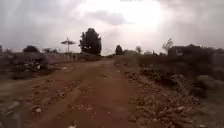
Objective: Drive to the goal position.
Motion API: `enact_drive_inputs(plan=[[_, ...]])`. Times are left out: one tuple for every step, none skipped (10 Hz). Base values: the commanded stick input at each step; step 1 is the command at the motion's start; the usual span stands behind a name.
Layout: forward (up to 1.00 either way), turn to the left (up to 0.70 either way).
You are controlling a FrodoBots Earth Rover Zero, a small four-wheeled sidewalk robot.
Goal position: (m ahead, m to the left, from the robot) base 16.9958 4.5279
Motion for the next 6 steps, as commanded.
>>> enact_drive_inputs(plan=[[0.0, 0.0], [0.0, 0.0], [0.0, 0.0], [0.0, 0.0], [0.02, 0.0], [0.21, 0.0]])
